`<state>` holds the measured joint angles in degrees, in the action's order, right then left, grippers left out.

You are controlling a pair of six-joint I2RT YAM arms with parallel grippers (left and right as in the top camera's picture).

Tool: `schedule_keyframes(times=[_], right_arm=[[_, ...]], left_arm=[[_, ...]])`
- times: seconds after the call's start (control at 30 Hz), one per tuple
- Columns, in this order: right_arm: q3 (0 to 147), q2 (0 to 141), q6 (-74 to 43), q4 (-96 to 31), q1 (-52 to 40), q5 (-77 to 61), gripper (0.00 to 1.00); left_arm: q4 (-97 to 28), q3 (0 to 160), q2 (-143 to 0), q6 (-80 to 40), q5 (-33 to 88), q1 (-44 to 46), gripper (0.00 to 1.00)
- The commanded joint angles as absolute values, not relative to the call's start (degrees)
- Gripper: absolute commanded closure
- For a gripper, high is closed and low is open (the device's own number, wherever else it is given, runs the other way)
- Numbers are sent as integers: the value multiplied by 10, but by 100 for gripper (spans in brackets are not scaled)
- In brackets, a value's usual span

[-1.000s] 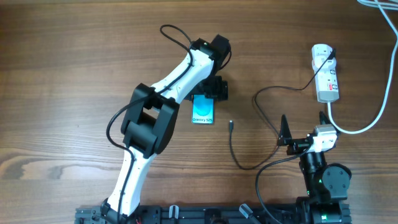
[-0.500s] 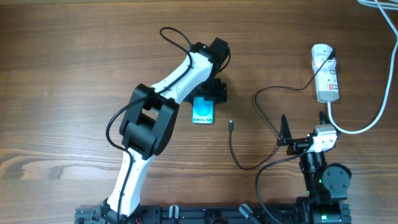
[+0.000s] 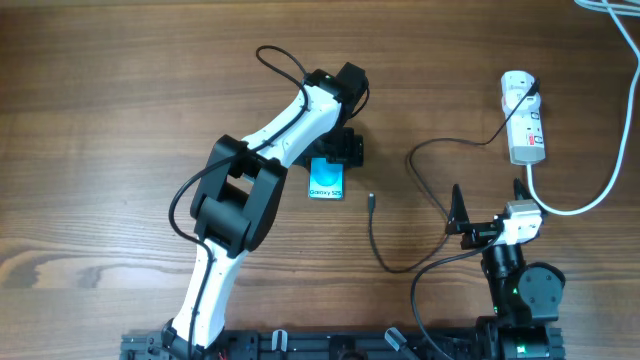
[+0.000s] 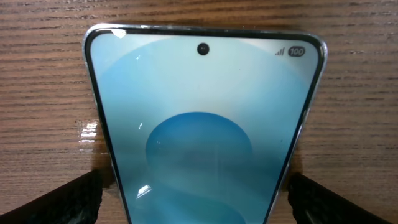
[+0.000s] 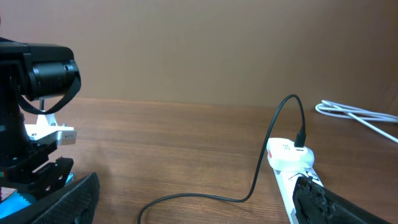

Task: Plug charger to phone and switch on socket
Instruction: 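Close the left gripper on the smartphone's bottom edge, then lift the smartphone with the left gripper and stand it upright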

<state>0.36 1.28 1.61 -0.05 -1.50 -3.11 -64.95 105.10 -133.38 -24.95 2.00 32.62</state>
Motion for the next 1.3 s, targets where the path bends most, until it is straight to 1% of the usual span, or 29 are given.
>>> schedule_keyframes(times=[0.0, 0.03, 0.13, 0.23, 0.43, 0.73, 0.87, 1.0, 1.13, 1.27], right_arm=[[3, 10, 15, 1, -13, -26, 0], [3, 10, 15, 1, -13, -26, 0], [3, 10, 15, 1, -13, -26, 0], [3, 10, 15, 1, -13, -26, 0], [3, 10, 15, 1, -13, -26, 0], [3, 10, 15, 1, -13, -26, 0], [3, 10, 15, 1, -13, -26, 0], [3, 10, 15, 1, -13, -26, 0], [3, 10, 15, 1, -13, -26, 0], [3, 10, 15, 1, -13, -26, 0]], left_arm=[[-649, 1023, -1358, -242, 31, 324, 6], [-649, 1023, -1358, -242, 31, 324, 9], [-649, 1023, -1358, -242, 31, 324, 10], [-649, 1023, -1358, -244, 31, 324, 19], [-649, 1023, -1358, -245, 31, 324, 29], [-661, 1026, -1345, -260, 36, 324, 30], [-683, 1038, -1312, -259, 50, 324, 30], [-704, 1047, -1263, -259, 76, 323, 32], [-715, 1047, -1220, -259, 124, 323, 30], [-732, 1047, -1174, -259, 243, 311, 30]])
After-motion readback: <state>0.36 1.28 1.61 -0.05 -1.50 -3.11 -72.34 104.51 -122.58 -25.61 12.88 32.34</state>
